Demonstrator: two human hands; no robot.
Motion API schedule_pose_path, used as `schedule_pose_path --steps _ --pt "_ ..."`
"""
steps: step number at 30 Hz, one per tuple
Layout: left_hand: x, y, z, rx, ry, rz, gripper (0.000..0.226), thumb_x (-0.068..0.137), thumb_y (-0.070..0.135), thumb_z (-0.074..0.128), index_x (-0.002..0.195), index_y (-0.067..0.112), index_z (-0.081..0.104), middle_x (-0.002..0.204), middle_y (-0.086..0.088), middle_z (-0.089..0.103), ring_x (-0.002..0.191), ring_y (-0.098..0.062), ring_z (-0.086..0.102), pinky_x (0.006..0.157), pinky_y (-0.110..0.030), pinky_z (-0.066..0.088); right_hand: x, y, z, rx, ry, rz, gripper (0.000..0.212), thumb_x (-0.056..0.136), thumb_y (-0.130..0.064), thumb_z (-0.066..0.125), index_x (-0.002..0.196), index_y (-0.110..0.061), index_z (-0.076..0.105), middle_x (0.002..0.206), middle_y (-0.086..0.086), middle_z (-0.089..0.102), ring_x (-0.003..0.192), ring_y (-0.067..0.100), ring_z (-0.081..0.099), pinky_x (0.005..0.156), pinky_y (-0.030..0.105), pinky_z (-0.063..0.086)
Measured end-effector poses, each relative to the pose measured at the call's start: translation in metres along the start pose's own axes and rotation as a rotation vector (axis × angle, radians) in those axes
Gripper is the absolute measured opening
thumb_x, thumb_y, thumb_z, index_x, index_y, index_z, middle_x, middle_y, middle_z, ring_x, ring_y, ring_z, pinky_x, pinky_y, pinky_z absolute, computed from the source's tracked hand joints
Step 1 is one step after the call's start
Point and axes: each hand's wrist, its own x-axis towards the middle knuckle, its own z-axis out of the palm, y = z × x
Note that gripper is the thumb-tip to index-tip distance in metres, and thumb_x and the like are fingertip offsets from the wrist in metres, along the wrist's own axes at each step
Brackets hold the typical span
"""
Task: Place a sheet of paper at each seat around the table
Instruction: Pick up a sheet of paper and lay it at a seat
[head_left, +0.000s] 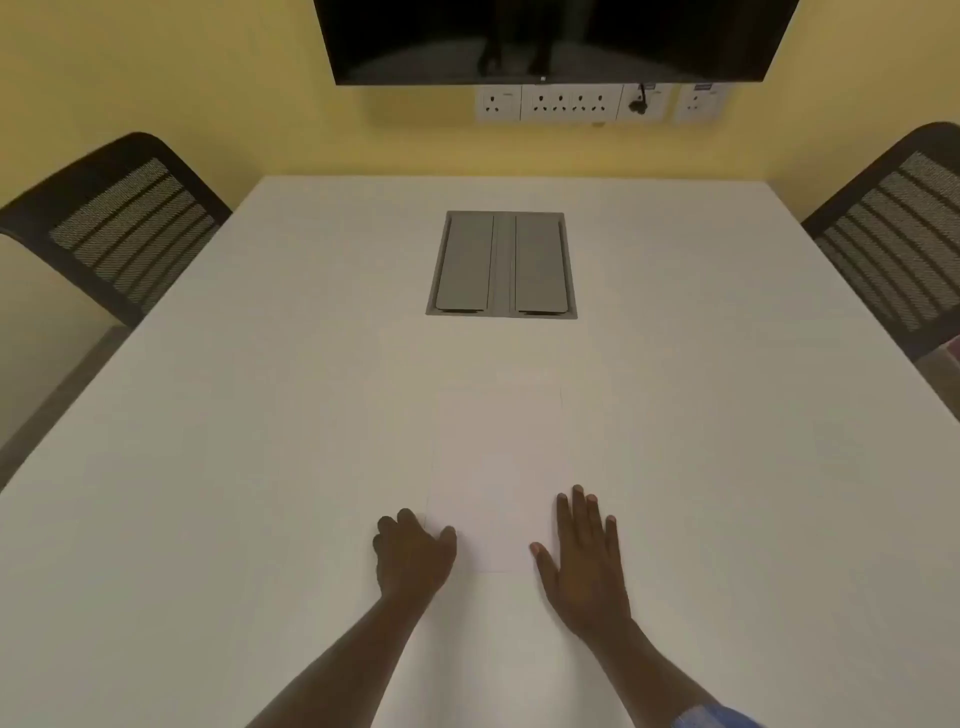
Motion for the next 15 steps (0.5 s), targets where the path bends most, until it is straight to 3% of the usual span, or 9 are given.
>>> schedule_pose_path --steps 3,7,10,12,15 --pt "0.006 0.005 0.002 -0.175 -0.003 -0.125 0.055 0.088 0.040 0.067 0.126 0.001 0.056 0.126 -0.019 0.056 0.120 -0.038 0.055 0.103 -0.040 0.045 -0.001 0.003 0.003 -0.020 0.047 -0.001 0.074 0.101 -0.054 0.033 0.159 -0.010 0.021 0.168 0.012 0.012 0.156 0.029 0.009 0.124 0.049 0.010" --pt "0.014 0.015 -0.002 -0.492 -0.088 -0.287 0.037 0.081 0.033 0.073 0.095 -0.001 0.066 0.108 -0.021 0.068 0.093 -0.037 0.064 0.085 -0.044 0.058 -0.001 0.005 0.008 -0.039 0.050 -0.018 0.074 0.101 -0.053 0.035 0.159 -0.010 0.021 0.168 0.011 0.011 0.156 0.027 0.007 0.125 0.050 0.012" --pt "0.022 0.016 -0.001 -0.601 -0.119 -0.347 0.042 0.081 0.029 0.077 0.108 0.000 0.064 0.110 -0.016 0.065 0.101 -0.036 0.062 0.087 -0.042 0.056 0.000 0.006 0.010 -0.050 0.047 -0.013 0.074 0.101 -0.053 0.034 0.159 -0.011 0.020 0.169 0.010 0.010 0.156 0.026 0.006 0.125 0.050 0.012" --pt "0.025 0.017 0.000 -0.635 -0.117 -0.350 0.042 0.081 0.026 0.077 0.110 0.000 0.062 0.106 -0.014 0.065 0.101 -0.034 0.062 0.083 -0.037 0.055 0.000 0.006 0.010 -0.043 0.046 -0.013 0.074 0.101 -0.054 0.033 0.159 -0.011 0.020 0.169 0.010 0.010 0.156 0.026 0.005 0.125 0.050 0.012" --pt "0.026 0.019 -0.001 -0.545 -0.069 -0.287 0.027 0.081 0.027 0.075 0.087 0.007 0.059 0.076 -0.003 0.060 0.077 -0.027 0.057 0.063 -0.027 0.043 0.000 0.007 0.011 -0.037 0.051 -0.016 0.074 0.101 -0.054 0.034 0.160 -0.011 0.020 0.169 0.010 0.010 0.156 0.026 0.006 0.125 0.050 0.011"
